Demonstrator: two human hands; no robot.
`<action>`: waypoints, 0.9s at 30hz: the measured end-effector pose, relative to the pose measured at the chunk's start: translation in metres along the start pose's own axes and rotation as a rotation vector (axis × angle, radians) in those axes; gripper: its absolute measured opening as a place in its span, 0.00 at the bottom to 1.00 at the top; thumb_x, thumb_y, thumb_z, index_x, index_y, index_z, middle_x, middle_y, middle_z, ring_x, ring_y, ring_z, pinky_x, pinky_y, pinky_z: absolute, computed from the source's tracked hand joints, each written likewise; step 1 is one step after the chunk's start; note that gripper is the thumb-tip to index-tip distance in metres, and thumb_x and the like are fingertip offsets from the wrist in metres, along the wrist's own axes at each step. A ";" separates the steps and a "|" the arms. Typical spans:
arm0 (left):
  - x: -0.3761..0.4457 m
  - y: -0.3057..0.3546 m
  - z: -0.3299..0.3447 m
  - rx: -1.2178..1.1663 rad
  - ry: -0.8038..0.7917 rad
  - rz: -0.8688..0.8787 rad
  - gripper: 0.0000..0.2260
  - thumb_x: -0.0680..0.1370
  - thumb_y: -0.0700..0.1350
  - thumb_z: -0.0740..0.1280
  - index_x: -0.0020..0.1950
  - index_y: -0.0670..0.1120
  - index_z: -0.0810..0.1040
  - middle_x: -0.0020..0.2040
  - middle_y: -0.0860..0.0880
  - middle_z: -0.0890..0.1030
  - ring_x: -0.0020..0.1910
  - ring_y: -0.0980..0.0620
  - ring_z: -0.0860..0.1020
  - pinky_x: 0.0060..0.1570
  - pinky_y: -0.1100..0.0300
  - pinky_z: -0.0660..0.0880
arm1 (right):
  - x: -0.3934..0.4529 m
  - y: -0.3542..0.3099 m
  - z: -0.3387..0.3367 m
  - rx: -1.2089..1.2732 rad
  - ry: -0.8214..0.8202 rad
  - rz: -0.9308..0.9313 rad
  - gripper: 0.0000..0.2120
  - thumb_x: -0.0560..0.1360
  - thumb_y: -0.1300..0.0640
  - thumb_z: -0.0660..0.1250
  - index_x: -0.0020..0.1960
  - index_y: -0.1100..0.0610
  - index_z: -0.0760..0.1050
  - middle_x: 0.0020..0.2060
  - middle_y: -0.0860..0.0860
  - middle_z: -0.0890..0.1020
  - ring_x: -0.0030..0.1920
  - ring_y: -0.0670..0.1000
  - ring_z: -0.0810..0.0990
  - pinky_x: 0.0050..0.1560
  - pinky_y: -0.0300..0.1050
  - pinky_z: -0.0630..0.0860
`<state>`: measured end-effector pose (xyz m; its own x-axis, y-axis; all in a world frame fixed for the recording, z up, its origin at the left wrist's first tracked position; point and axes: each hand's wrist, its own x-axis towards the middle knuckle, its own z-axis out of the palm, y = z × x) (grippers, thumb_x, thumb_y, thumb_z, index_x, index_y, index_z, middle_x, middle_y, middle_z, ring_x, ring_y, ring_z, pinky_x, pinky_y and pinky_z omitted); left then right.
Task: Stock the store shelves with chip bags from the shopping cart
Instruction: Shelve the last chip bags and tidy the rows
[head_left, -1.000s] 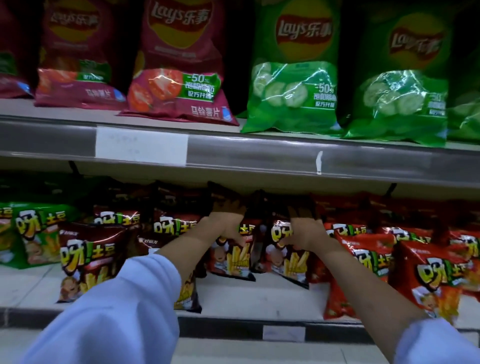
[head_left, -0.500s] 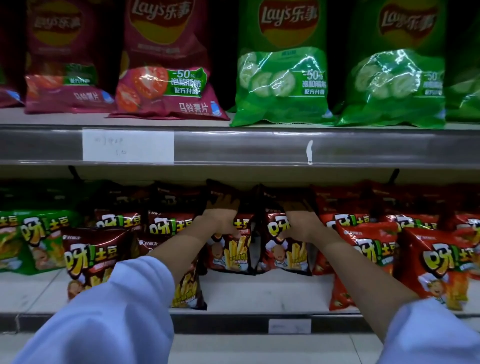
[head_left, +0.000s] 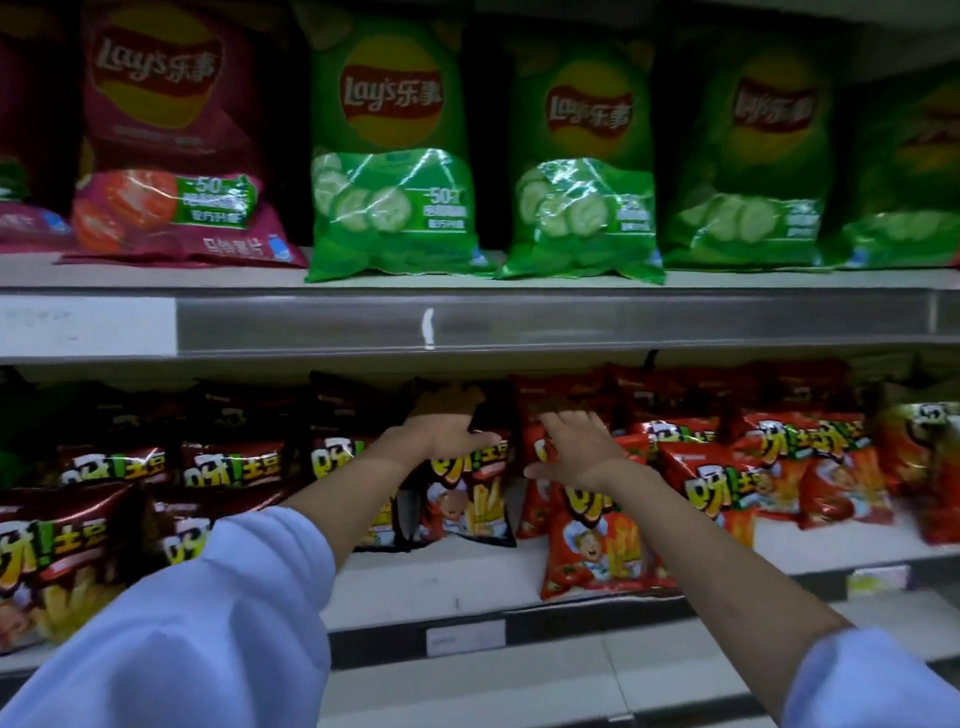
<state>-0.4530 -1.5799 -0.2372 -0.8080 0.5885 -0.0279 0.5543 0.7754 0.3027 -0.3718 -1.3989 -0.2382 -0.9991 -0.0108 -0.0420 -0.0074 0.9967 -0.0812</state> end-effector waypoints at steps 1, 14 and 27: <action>0.002 0.014 0.005 -0.003 0.019 -0.002 0.27 0.78 0.58 0.63 0.72 0.44 0.64 0.67 0.43 0.69 0.66 0.43 0.70 0.62 0.52 0.70 | -0.003 0.010 -0.002 -0.005 -0.015 -0.013 0.38 0.76 0.40 0.65 0.77 0.55 0.53 0.72 0.55 0.64 0.74 0.56 0.59 0.74 0.51 0.52; 0.044 0.109 0.038 0.006 0.040 -0.205 0.23 0.80 0.53 0.62 0.72 0.44 0.67 0.70 0.42 0.71 0.67 0.44 0.70 0.60 0.58 0.67 | -0.020 0.105 -0.001 -0.138 -0.116 -0.270 0.49 0.69 0.39 0.72 0.79 0.54 0.48 0.78 0.53 0.52 0.78 0.52 0.46 0.75 0.53 0.37; 0.095 0.088 0.047 -0.214 -0.361 -0.509 0.26 0.76 0.62 0.63 0.64 0.44 0.75 0.60 0.45 0.79 0.59 0.45 0.77 0.61 0.54 0.73 | -0.004 0.088 0.027 -0.018 -0.031 -0.341 0.50 0.65 0.44 0.78 0.75 0.57 0.52 0.70 0.54 0.61 0.74 0.56 0.55 0.77 0.55 0.47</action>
<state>-0.4716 -1.4454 -0.2579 -0.8205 0.2286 -0.5240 0.0382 0.9364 0.3488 -0.3677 -1.3137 -0.2720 -0.9373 -0.3456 -0.0458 -0.3415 0.9366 -0.0778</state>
